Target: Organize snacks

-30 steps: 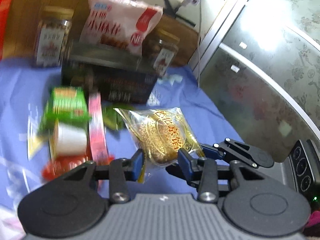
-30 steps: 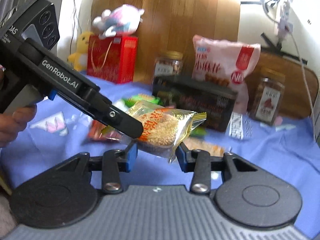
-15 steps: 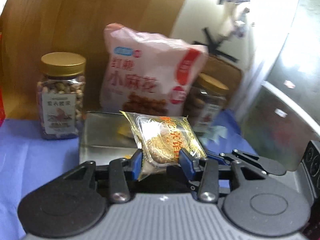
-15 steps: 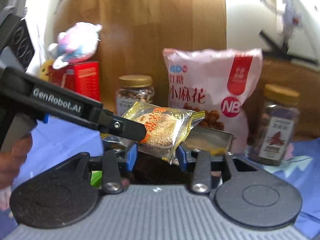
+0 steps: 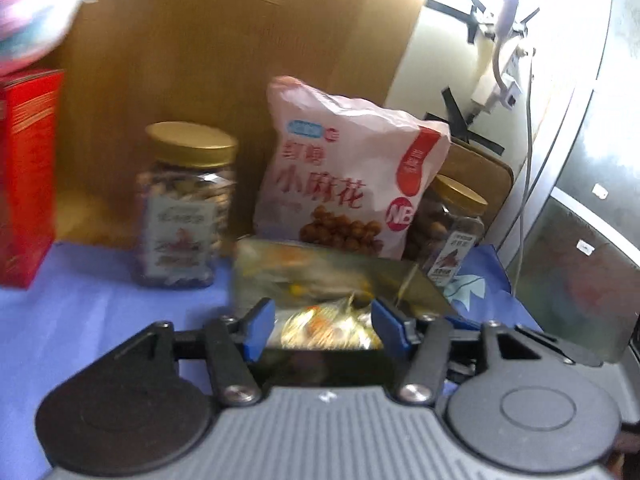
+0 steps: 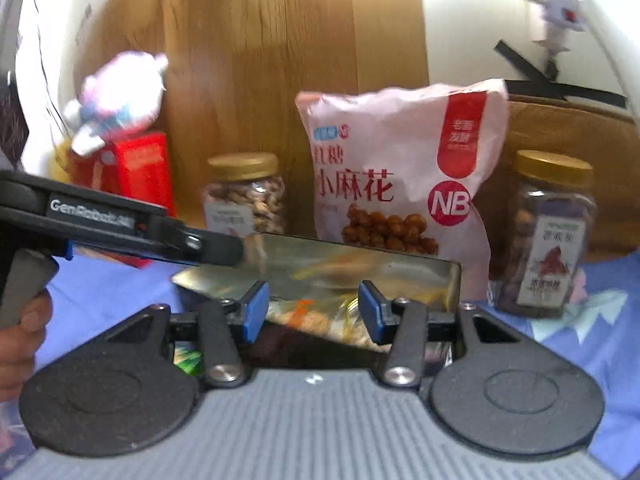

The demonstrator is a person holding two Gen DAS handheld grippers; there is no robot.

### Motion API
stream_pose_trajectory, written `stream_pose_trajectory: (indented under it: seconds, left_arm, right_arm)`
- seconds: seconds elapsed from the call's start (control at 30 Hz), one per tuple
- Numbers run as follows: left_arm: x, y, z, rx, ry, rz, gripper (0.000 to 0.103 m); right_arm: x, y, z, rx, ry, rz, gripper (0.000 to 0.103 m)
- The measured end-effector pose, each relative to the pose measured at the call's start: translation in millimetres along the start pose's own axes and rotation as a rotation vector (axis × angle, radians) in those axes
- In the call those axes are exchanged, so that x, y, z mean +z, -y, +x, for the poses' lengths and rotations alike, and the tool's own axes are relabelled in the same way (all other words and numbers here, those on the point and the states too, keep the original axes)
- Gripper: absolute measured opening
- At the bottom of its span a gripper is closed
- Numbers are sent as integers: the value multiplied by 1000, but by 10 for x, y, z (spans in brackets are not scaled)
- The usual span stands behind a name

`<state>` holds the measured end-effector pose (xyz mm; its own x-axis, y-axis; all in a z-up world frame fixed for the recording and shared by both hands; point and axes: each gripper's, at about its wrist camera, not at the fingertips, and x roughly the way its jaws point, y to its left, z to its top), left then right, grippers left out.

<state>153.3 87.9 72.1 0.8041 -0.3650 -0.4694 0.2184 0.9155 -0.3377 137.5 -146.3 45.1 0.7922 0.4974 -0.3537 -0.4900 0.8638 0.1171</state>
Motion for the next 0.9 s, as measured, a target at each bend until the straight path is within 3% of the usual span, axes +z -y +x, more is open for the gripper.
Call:
stream_pose_trajectory:
  seconds: [0.1,0.2,0.4,0.53,0.7,0.8,0.9]
  left_arm:
    - [-213,-231,-106,51,-35,-49,55]
    - [-429,-480,-55,82,-119,-163,55]
    - [-698,-570,-55,1,-157,-287,54]
    - [-779,-386,-118,24,-157,-249,54]
    - [-981,-45,-220,3,-165,-189,55]
    - [-1121,174,-282,-3,-182,-133,55]
    - [-1209,398,-329,61,-197,-26,58]
  right_arm:
    - [-139,-104,-13,106,-69,41,52]
    - [-228,-275,218,123,-168,38,52]
    - [-347,-200,546,162,-260,241,58]
    - [-404,-96,401,214,-300,306,51]
    - [-574,-84,-66,206,-276,248,48]
    - [-712,-137,-312,167,-252,173,46]
    - [-811,-209,-522,78,-212,81,45]
